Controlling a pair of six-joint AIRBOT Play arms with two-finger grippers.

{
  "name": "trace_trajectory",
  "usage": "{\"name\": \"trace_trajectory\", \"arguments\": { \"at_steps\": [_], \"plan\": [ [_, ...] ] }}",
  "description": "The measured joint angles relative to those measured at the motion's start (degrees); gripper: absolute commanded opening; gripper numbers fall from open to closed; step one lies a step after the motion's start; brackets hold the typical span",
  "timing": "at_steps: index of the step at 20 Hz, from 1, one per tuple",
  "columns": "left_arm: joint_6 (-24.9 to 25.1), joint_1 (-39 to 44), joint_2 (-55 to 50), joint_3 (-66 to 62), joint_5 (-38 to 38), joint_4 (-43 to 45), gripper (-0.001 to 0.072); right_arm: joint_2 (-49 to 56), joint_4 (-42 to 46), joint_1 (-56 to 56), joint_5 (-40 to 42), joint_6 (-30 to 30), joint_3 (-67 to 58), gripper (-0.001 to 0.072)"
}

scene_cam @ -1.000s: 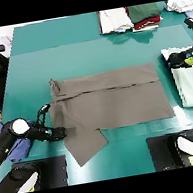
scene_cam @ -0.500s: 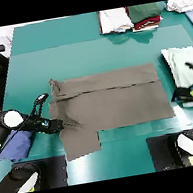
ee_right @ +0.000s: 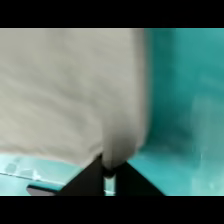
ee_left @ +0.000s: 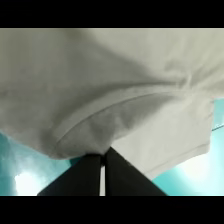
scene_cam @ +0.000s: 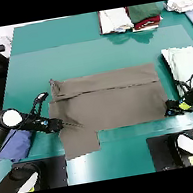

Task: Fold the shirts.

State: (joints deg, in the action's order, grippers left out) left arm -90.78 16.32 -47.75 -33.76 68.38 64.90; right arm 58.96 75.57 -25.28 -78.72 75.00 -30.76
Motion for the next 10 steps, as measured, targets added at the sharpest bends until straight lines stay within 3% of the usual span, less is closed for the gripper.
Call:
{"name": "trace_trajectory", "arguments": {
  "at_steps": [2,10],
  "plan": [
    [0.2,0.0,0.0,-0.3,1.2,0.5,0.0029,-2.1,-0.1,2.5,2.1,-0.2,-1.8,0.0016],
    [-1.1,0.0,5.9,-4.7,9.0,2.6,0.0029,-15.5,6.0,8.3,-8.6,-0.2,-9.2,0.0015]
  ]
}}
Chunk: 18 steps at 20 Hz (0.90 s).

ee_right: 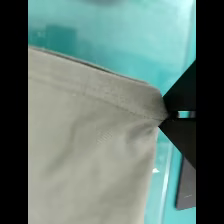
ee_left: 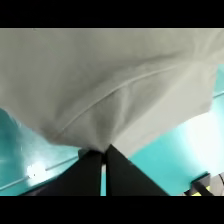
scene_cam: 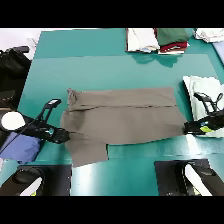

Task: Fold the shirts.

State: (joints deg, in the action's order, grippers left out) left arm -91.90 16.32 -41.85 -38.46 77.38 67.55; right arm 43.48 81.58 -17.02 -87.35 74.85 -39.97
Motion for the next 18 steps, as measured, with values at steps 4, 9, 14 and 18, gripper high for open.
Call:
{"name": "trace_trajectory", "arguments": {
  "at_steps": [4,9,14,18],
  "plan": [
    [-1.7,0.0,2.4,-4.6,-0.6,4.0,0.0029,-0.2,1.3,0.7,-1.3,0.5,-5.0,0.0015],
    [-1.4,-2.3,-3.2,-11.1,-8.6,10.2,0.0029,11.1,0.7,1.0,2.3,0.7,-14.8,0.0015],
    [2.9,-4.3,-18.5,-20.0,-17.1,12.2,0.0030,25.9,-0.3,3.6,6.2,0.9,-25.7,0.0015],
    [4.7,-4.6,-29.7,-26.2,-21.7,12.7,0.0030,35.8,-0.6,6.0,7.6,1.3,-33.7,0.0017]
  ]
}}
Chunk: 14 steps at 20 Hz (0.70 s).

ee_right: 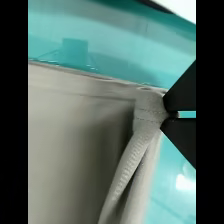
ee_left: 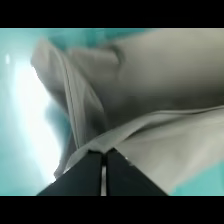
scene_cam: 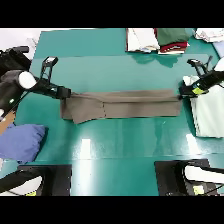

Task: Fold the shirts.

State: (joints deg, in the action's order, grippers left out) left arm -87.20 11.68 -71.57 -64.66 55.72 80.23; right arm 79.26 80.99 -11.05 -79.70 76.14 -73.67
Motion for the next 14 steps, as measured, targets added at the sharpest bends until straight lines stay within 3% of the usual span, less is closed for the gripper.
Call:
{"name": "trace_trajectory", "arguments": {
  "at_steps": [1,2,3,4,6,8,9,10,11,14],
  "plan": [
    [0.1,0.0,-1.8,-0.9,-0.7,0.0,0.0033,2.2,-0.4,0.4,0.1,0.1,-2.0,0.0018],
    [0.3,-0.1,-3.1,-1.6,-1.4,0.1,0.0148,4.0,-1.1,0.6,0.2,0.2,-3.7,0.0053],
    [0.3,-0.1,-4.2,-2.1,-1.9,0.2,0.0425,5.8,-2.4,0.6,0.4,0.2,-5.4,0.0223],
    [0.5,-0.1,-4.8,-2.6,-2.2,0.3,0.0563,7.3,-4.0,0.3,0.8,0.2,-7.0,0.0370],
    [0.0,-0.2,-5.7,-3.7,-2.1,0.3,0.0539,9.6,-7.3,-0.9,1.6,0.2,-9.4,0.0482],
    [-0.6,-0.2,-6.2,-5.2,-1.0,-0.2,0.0537,10.8,-10.9,-2.7,1.9,-0.6,-10.8,0.0533],
    [-0.9,-0.2,-6.3,-6.0,-0.5,-0.7,0.0459,11.2,-12.4,-4.0,1.8,-1.3,-11.1,0.0534],
    [-1.1,-0.2,-6.4,-6.7,-0.1,-1.2,0.0157,11.4,-13.4,-5.2,1.4,-1.8,-11.2,0.0533],
    [-1.1,-0.2,-6.4,-7.1,0.3,-2.2,0.0040,11.7,-14.4,-6.8,0.7,-2.4,-10.8,0.0534],
    [-1.0,0.5,-6.6,-7.9,0.7,-5.8,0.0030,12.1,-16.2,-11.8,-0.5,-4.0,-6.8,0.0533]
  ]
}}
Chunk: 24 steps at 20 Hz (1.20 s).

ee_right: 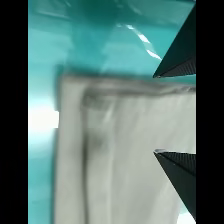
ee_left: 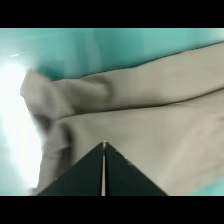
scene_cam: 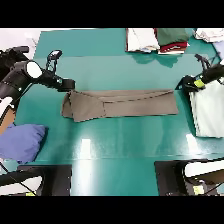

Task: Fold the shirts.

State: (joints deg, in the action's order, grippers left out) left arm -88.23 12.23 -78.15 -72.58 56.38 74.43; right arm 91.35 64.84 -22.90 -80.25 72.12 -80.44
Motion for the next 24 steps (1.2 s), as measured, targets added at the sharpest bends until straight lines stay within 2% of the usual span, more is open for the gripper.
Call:
{"name": "trace_trajectory", "arguments": {
  "at_steps": [5,6,7,8,9,13,17,24],
  "plan": [
    [-0.2,5.7,-0.9,-0.4,-3.1,-5.7,0.0030,3.0,-7.9,-5.6,-0.6,-4.3,8.4,0.0527],
    [-0.6,7.3,-1.5,-0.4,-3.7,-6.4,0.0029,3.7,-9.2,-5.6,-0.5,-5.0,9.6,0.0503],
    [-1.1,8.8,-2.1,-0.4,-4.4,-7.0,0.0029,4.1,-10.5,-5.5,-0.5,-5.4,10.5,0.0420],
    [-1.4,10.2,-2.9,-0.5,-5.3,-7.5,0.0029,4.6,-11.5,-4.9,0.0,-5.8,11.4,0.0287],
    [-1.6,11.6,-4.0,-0.7,-6.4,-8.1,0.0029,4.9,-11.8,-4.2,0.6,-6.4,11.9,0.0030],
    [-2.1,15.9,-9.9,-4.9,-8.8,-9.7,0.0029,4.4,-11.6,0.1,1.2,-8.1,9.4,0.0016],
    [-2.3,19.0,-17.7,-11.8,-9.4,-10.7,0.0029,-1.6,-12.4,5.6,-1.2,-7.6,1.6,0.0015],
    [-0.3,20.3,-27.9,-18.3,-8.6,-14.7,0.0029,-10.1,-12.8,18.3,-1.4,-1.4,-11.8,0.0015]
  ]
}}
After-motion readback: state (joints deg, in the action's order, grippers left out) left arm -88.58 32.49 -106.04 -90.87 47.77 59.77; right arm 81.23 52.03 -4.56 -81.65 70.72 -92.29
